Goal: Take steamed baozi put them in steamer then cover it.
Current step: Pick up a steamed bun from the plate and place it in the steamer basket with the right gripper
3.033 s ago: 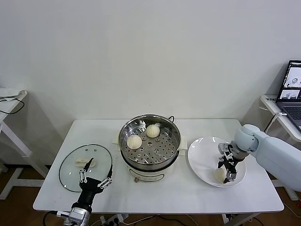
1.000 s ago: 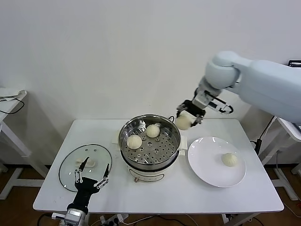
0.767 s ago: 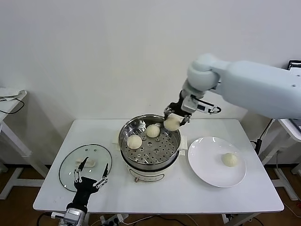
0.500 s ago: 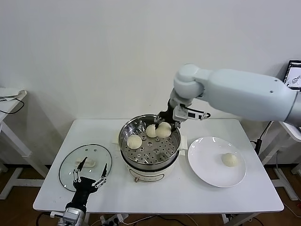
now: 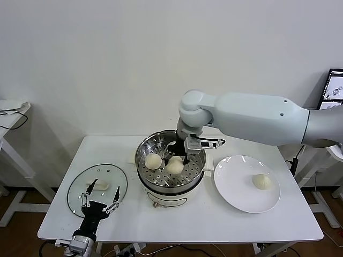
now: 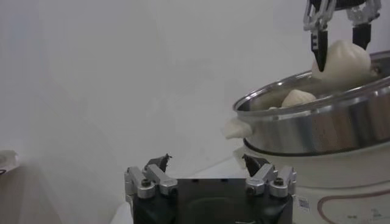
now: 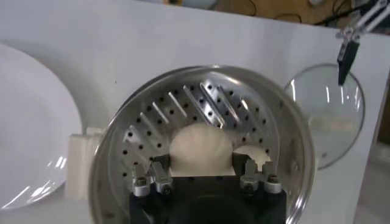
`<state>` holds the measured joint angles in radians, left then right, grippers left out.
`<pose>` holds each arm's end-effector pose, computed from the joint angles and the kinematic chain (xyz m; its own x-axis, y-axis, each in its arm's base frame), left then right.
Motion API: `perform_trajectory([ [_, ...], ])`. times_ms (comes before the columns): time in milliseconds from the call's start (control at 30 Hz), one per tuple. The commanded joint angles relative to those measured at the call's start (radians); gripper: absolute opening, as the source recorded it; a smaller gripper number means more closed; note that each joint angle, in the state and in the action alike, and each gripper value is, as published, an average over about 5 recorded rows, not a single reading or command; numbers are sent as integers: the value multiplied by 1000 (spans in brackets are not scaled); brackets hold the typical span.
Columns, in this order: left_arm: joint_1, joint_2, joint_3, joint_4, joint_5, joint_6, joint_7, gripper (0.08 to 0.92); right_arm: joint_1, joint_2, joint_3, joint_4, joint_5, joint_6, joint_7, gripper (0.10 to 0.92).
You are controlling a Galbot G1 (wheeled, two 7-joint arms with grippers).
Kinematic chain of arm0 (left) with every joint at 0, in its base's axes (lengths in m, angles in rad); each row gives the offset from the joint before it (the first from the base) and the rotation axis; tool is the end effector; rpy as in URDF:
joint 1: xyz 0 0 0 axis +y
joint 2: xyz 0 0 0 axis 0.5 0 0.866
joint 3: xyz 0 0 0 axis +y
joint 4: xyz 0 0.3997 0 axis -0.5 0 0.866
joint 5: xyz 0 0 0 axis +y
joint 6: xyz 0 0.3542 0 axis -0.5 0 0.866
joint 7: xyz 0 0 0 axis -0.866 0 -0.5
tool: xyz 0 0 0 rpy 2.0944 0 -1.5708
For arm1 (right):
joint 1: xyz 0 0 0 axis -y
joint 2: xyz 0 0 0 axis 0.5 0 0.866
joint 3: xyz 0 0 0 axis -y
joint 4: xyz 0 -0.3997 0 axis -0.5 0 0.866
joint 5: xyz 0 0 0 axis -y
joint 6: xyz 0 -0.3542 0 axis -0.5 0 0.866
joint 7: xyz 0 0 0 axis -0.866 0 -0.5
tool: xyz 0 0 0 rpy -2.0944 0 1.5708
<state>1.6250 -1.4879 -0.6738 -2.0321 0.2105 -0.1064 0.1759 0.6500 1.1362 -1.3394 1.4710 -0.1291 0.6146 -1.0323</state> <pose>0.1331 0.0673 -0.3700 -0.9924 0.1047 0.0650 0.1208 0.9303 0.3464 0.5452 0.1230 -0.0331 -0.0641 -0.2046 0.9768 0.1073 -0.9745 -0.1970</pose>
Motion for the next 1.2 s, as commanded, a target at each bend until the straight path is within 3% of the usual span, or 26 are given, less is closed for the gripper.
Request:
perform_trajectory([
  [33, -1, 0, -4, 3, -3, 0, 1, 823, -20, 52, -23, -16, 4, 27, 4, 672],
  [1000, -13, 4, -10, 22, -11, 1, 7, 823, -138, 133, 5, -148, -20, -11, -33, 676],
  [1200, -12, 2, -9, 18, -10, 1, 8, 823, -103, 101, 19, -119, 24, -48, -47, 794],
])
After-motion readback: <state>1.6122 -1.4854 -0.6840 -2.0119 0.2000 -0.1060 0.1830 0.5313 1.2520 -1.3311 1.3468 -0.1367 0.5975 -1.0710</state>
